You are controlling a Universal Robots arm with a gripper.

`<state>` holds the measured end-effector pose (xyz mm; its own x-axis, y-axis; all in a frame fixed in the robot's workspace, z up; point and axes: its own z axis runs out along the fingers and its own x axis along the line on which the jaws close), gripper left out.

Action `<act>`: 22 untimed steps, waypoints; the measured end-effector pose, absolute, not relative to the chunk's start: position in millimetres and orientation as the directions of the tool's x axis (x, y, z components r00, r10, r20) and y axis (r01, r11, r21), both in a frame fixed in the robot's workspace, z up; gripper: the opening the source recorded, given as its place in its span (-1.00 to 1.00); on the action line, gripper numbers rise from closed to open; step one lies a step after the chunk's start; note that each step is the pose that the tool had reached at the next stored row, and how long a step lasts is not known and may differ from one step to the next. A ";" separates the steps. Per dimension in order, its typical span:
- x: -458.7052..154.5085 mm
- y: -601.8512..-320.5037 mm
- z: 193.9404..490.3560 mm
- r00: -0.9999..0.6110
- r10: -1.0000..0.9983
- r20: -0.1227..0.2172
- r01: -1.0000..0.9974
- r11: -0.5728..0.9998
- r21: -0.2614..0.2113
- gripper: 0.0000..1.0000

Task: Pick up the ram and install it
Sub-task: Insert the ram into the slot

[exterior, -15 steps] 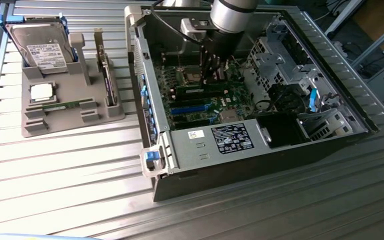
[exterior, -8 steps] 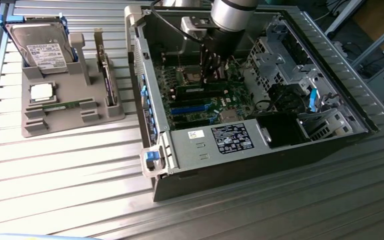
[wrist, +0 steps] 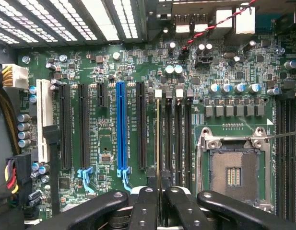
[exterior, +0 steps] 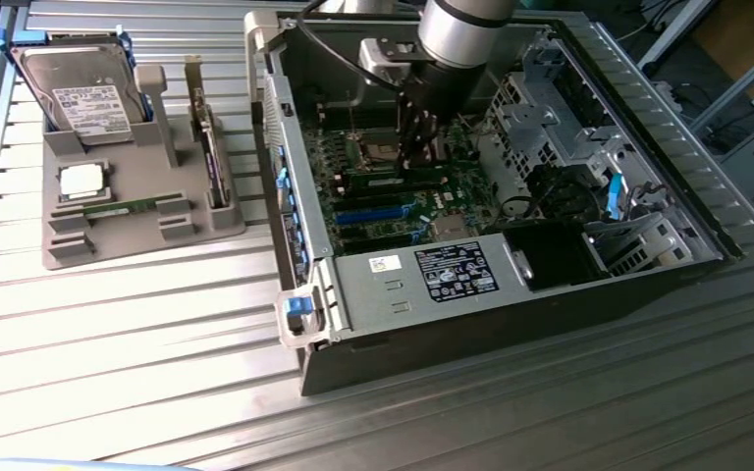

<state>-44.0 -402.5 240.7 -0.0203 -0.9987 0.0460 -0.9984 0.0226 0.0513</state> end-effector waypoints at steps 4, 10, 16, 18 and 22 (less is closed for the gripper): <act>-44.6 -400.7 240.6 -0.020 -0.999 0.046 -0.998 0.023 0.051 -0.75; -45.1 -398.8 239.2 -0.020 -0.999 0.046 -0.998 0.023 0.051 -0.75; -47.2 -398.7 238.0 -0.020 -0.999 0.046 -0.998 0.023 0.051 -0.75; -47.2 -398.9 236.5 -0.020 -0.999 0.046 -0.998 0.023 0.051 -0.75; -47.3 -398.8 236.5 -0.019 -0.999 0.046 -0.998 0.021 0.051 -0.75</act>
